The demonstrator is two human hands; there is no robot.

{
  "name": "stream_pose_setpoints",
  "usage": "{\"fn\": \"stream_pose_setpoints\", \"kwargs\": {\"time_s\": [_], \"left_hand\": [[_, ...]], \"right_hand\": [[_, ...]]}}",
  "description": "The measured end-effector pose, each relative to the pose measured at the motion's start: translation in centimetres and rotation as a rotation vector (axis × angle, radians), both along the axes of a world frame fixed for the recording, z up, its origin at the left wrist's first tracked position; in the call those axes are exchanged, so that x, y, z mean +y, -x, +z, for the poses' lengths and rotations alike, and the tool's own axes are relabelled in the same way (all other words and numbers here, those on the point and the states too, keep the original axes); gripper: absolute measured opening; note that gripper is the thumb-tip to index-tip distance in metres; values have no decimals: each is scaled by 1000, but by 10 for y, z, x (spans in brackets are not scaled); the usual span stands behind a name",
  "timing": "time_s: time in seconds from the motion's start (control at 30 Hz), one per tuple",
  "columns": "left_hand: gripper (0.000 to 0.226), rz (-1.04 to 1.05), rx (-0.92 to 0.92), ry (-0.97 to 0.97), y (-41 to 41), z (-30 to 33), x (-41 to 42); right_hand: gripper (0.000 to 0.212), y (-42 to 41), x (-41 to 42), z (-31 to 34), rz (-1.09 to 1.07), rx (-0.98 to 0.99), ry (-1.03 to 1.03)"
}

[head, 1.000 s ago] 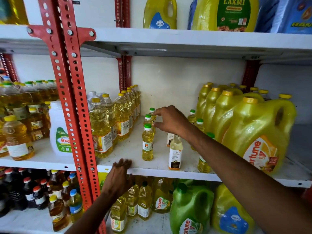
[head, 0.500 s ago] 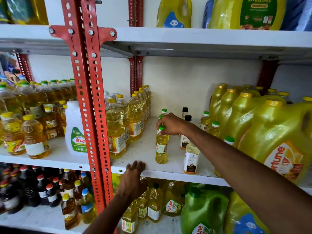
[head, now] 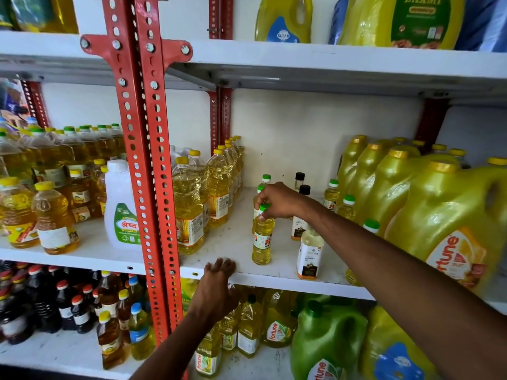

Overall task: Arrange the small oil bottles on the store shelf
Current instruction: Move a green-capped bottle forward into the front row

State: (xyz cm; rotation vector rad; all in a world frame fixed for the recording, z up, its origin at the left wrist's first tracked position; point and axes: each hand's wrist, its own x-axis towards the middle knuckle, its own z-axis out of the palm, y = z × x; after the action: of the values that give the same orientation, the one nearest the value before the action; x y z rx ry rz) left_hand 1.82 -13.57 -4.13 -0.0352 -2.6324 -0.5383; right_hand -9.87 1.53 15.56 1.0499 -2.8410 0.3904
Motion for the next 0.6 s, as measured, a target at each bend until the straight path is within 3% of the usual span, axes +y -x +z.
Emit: {"fn": "stream_pose_setpoints", "kwargs": {"time_s": [0.6], "left_hand": [[70, 18, -37, -1, -2, 5, 4]], "right_hand": [[32, -19, -1, 0, 25, -1, -9]]}}
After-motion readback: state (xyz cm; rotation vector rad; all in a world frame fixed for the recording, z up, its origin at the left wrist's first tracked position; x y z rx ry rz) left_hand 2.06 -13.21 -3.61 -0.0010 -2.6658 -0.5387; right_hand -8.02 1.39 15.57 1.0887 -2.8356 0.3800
